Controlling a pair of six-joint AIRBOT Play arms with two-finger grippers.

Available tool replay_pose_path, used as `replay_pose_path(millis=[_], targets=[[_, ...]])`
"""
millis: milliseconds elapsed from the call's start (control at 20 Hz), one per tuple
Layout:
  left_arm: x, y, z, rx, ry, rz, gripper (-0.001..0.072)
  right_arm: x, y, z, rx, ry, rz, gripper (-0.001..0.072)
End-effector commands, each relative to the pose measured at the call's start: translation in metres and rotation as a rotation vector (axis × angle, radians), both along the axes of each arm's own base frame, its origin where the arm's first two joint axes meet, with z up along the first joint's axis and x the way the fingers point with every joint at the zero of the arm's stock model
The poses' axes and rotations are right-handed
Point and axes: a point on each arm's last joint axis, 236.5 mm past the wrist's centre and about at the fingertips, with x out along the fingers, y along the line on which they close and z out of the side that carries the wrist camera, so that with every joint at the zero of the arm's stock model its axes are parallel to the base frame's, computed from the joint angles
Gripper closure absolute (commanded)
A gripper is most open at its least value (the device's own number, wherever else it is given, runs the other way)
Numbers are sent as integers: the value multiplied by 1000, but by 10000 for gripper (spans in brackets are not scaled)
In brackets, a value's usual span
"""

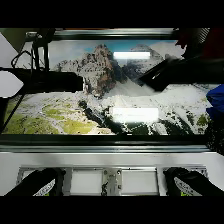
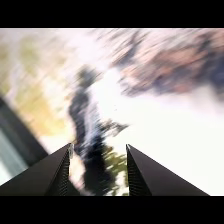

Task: Fold the clothes and pants, and hang the long-sleeved shirts on hangers.

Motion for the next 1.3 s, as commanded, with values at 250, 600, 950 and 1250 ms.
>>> replay_pose_path(millis=[250,600,950,1250], targets=[[-6,-7,-7,-29,29,-12,696,-71,95,-78,-53,216,310,344],[-6,-7,-7,-29,28,-12,696,-72,96,-77,-46,221,312,702],[-6,-7,-7,-29,28,-12,696,-72,96,-77,-46,220,312,701],[-6,-7,-7,-29,28,-12,696,-72,96,-77,-46,220,311,701]])
